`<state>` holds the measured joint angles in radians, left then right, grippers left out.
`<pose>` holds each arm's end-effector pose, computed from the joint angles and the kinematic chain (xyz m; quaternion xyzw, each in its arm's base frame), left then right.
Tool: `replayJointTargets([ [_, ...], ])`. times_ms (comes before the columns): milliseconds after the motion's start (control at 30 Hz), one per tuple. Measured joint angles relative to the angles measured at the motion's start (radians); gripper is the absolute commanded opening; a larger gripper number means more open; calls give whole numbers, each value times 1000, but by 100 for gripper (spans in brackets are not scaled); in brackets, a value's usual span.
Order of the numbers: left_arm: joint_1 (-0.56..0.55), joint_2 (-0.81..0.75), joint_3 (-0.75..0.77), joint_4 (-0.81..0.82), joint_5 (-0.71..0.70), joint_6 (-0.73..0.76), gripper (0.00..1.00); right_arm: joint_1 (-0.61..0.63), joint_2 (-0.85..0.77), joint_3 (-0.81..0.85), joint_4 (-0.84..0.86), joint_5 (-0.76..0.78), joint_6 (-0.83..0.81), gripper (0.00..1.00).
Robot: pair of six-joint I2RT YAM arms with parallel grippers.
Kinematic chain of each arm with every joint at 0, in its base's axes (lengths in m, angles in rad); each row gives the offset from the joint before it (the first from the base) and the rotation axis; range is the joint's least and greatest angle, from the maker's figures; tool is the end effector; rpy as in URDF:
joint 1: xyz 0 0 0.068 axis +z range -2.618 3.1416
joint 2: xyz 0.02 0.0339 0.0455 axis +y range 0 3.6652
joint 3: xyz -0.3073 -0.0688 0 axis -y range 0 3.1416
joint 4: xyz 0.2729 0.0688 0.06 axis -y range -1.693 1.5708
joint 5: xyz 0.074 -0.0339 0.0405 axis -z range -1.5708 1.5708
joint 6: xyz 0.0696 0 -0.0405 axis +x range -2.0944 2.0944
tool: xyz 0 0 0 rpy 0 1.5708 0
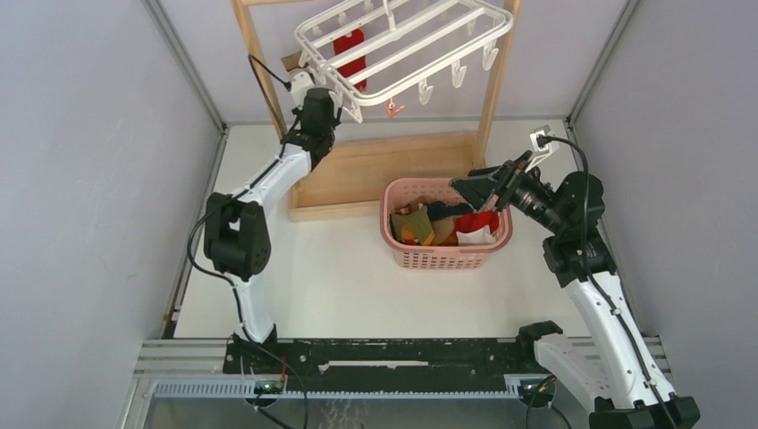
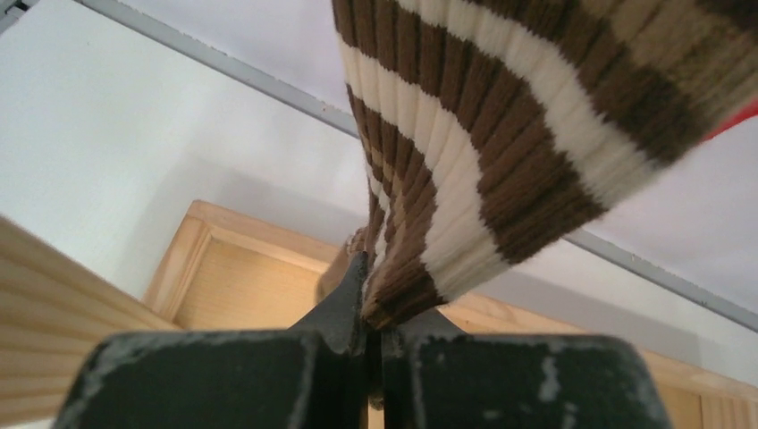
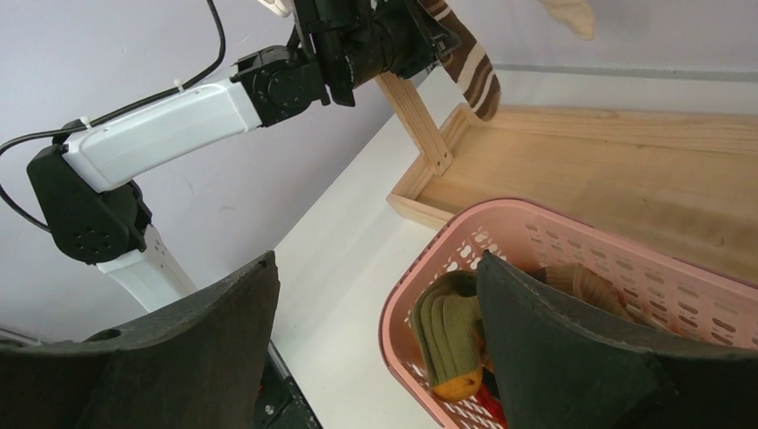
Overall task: Remove the socks clipped to the hanger
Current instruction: Remove the sock from the hanger.
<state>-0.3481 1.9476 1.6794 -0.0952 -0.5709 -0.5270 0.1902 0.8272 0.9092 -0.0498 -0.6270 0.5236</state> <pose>0.5167 -0.1475 0.3377 -0.2298 0.7725 -0.0208 0.5916 0.1978 0.0797 0.4260 -0.1087 0.6893 0.4398 0.5654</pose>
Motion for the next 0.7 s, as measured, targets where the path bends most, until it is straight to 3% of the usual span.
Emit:
replayJointTargets([
  [700, -66, -335, -340, -31, 52, 20, 0, 26, -48, -45, 58, -10, 71, 86],
])
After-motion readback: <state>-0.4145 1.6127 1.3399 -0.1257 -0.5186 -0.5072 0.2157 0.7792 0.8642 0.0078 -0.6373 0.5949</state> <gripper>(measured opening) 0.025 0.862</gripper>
